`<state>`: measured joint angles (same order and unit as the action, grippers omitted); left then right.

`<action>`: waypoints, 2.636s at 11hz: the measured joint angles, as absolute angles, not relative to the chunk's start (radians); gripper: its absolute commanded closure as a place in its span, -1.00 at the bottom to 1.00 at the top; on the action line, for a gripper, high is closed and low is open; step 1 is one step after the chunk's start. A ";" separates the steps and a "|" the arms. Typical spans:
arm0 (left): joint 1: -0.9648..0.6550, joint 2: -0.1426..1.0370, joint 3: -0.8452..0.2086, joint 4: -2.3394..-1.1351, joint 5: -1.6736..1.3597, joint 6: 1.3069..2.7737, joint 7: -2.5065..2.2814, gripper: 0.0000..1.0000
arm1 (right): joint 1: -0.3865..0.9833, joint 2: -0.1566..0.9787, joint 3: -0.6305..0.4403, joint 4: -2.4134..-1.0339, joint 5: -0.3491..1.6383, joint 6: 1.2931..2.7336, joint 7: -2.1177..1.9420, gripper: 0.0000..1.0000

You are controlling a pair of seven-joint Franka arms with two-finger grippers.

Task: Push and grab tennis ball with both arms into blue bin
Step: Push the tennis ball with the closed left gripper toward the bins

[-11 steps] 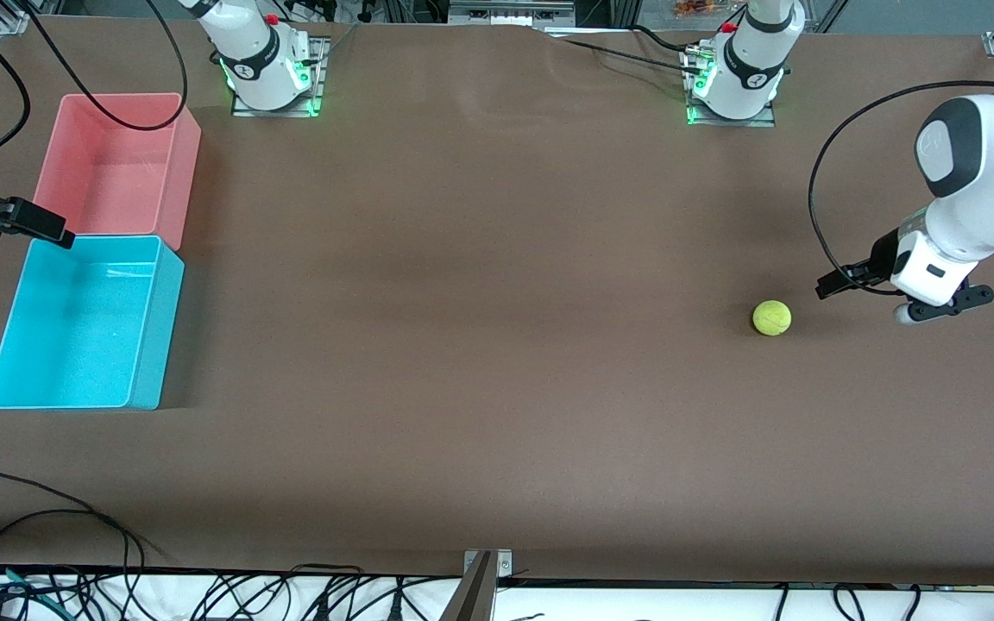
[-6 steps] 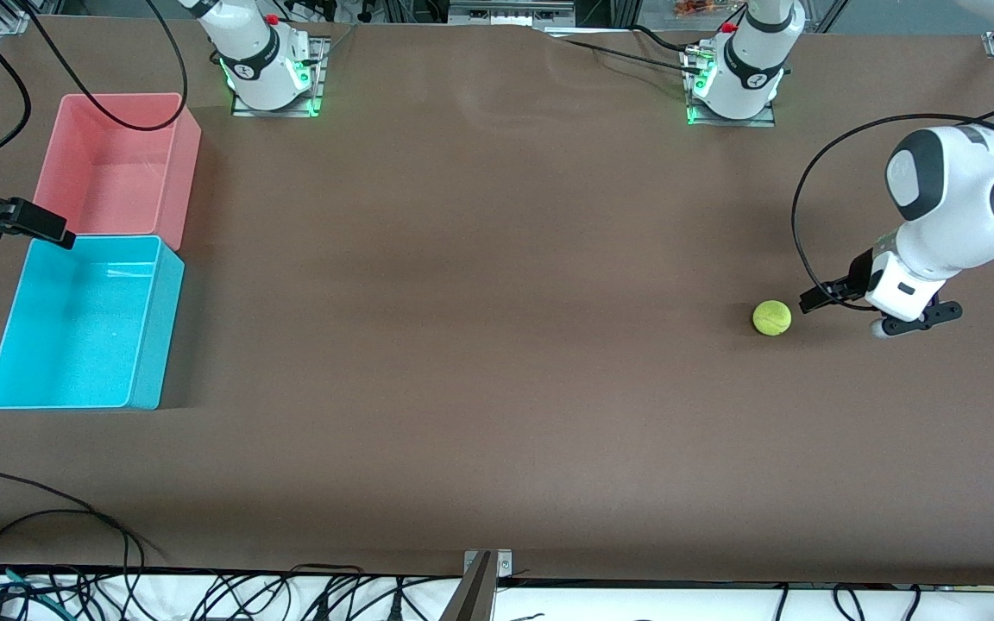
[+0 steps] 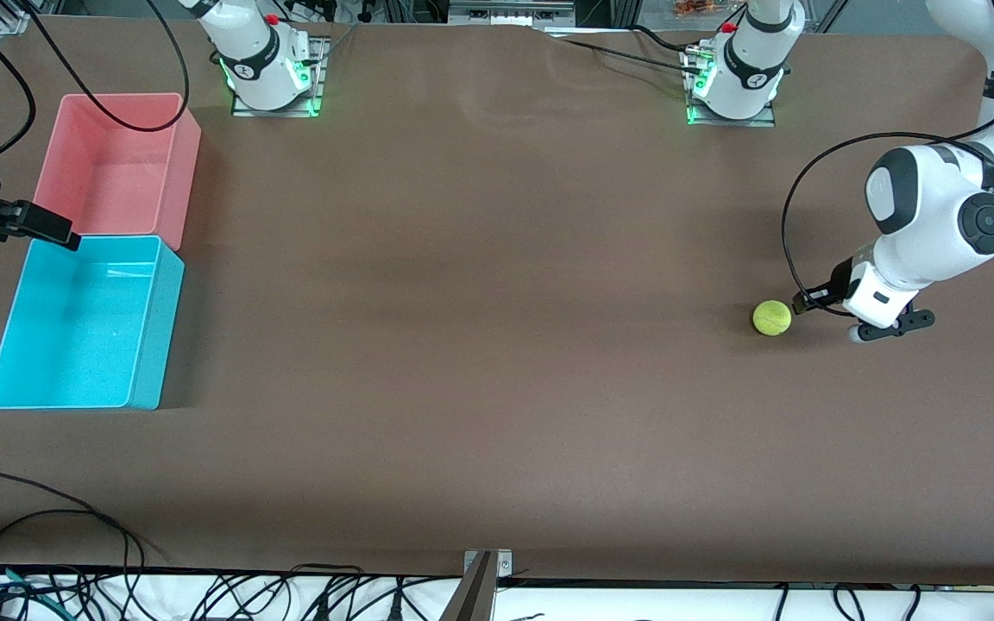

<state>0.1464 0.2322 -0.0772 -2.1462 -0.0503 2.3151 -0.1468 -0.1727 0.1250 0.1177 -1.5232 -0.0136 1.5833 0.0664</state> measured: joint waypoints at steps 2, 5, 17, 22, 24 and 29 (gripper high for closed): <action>0.142 0.232 -0.078 -2.147 -0.050 2.315 -0.060 1.00 | -0.169 0.126 0.118 -1.523 -0.014 1.583 0.067 -1.00; 0.142 0.232 -0.078 -2.149 -0.050 2.316 0.140 1.00 | -0.168 0.126 0.118 -1.523 -0.014 1.583 0.067 -1.00; 0.144 0.261 -0.064 -2.238 0.032 2.561 1.092 1.00 | -0.167 0.135 0.118 -1.523 -0.014 1.583 0.069 -1.00; 0.182 0.310 -0.029 -2.253 0.032 2.637 1.336 1.00 | -0.167 0.136 0.118 -1.523 -0.013 1.583 0.069 -1.00; 0.186 0.354 -0.028 -2.253 0.032 2.683 1.385 1.00 | -0.167 0.139 0.118 -1.524 -0.013 1.582 0.069 -1.00; 0.181 0.394 -0.031 -2.253 0.034 2.734 1.497 1.00 | -0.165 0.162 0.118 -1.531 -0.013 1.580 0.069 -1.00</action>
<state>0.1814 0.3936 -0.0312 -2.2532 0.0338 2.7335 1.4966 -0.1648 0.1617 0.1177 -1.5307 -0.0133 1.5802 0.0687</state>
